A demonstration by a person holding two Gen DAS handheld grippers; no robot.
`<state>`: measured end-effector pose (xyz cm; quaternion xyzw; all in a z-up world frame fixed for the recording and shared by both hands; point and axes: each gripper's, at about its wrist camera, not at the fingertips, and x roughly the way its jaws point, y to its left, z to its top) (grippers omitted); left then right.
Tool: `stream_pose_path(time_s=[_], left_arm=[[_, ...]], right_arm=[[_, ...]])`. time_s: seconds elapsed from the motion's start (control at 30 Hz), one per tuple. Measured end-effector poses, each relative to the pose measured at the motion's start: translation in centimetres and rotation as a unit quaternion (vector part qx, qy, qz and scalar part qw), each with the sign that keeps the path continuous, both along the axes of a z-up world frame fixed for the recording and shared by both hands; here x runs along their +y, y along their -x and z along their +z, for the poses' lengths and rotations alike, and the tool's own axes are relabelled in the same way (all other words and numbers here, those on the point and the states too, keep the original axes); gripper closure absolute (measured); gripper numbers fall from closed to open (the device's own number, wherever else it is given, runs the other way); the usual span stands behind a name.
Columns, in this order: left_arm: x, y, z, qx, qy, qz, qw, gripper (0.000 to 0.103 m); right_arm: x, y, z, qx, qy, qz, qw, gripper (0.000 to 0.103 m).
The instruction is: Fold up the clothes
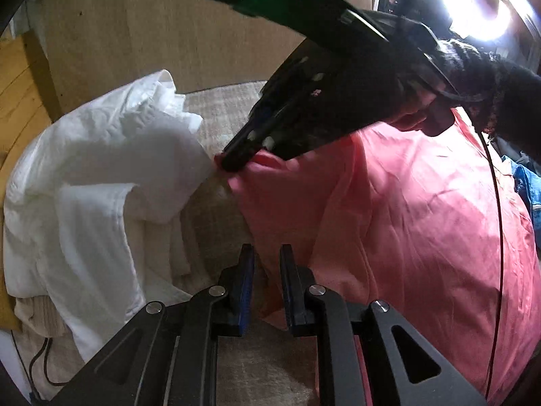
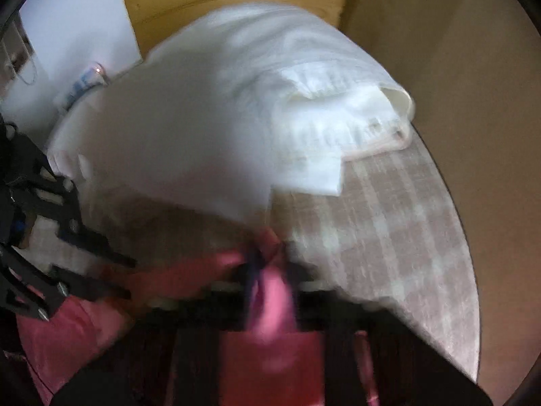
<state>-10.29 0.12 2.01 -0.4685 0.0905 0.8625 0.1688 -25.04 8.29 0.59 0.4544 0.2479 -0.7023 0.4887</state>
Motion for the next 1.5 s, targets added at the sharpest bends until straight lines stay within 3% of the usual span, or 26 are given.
stream_pose_path(time_s=[0.1,0.13,0.17,0.23,0.3,0.4,0.57,0.63,0.7,0.8,0.97,1.13,1.33,1.5], left_arm=[[0.2,0.4,0.4,0.002,-0.003,0.004,1.0000,0.088],[0.4,0.6,0.7,0.006,0.000,0.003,1.0000,0.088],[0.6,0.9,1.1,0.013,0.004,0.000,0.9999,0.088],[1.1,1.7,1.7,0.023,0.009,-0.005,0.9997,0.087],[1.6,2.7,2.3,0.032,0.010,-0.010,0.9994,0.087],[2.9,4.3,2.1,0.034,0.017,-0.028,0.9989,0.084],[3.5,6.5,0.3,0.018,0.077,-0.008,0.9968,0.084],[2.4,5.5,2.1,0.023,0.042,0.005,0.9988,0.084],[1.3,4.6,3.9,0.027,0.007,0.019,0.9994,0.084],[-0.8,1.5,7.3,0.041,-0.029,0.028,0.9983,0.083],[-3.5,-4.4,8.8,0.023,-0.024,0.037,0.9987,0.078],[-4.0,-5.7,5.6,-0.035,-0.058,0.054,0.9963,0.077],[-1.7,-3.5,2.6,0.003,-0.032,0.058,0.9978,0.077],[-1.4,-2.0,0.3,-0.014,-0.013,0.032,0.9993,0.077]], right_arm=[[0.1,1.5,1.9,0.028,0.038,-0.066,0.997,0.099],[0.5,1.8,2.9,0.028,0.053,-0.079,0.995,0.094],[1.4,2.0,3.9,0.016,0.063,-0.085,0.994,0.080],[4.2,2.0,5.5,0.016,0.080,-0.111,0.990,0.062],[7.6,2.0,6.5,0.020,0.086,-0.150,0.985,0.062],[12.1,2.0,5.9,-0.007,0.079,-0.192,0.978,0.062],[14.5,1.8,1.6,-0.067,0.021,-0.204,0.976,0.063],[14.1,1.4,-0.1,-0.032,-0.031,-0.226,0.973,0.063],[14.5,1.3,0.6,-0.011,-0.019,-0.247,0.969,0.064],[14.5,0.3,3.0,-0.017,0.033,-0.228,0.973,0.064],[10.7,-1.3,4.5,-0.001,0.029,-0.169,0.985,0.064],[5.7,1.0,2.2,-0.013,-0.007,-0.130,0.991,0.060],[1.9,1.9,0.1,-0.034,-0.030,-0.086,0.995,0.058],[1.8,1.9,1.4,-0.073,-0.007,-0.052,0.996,0.058]])
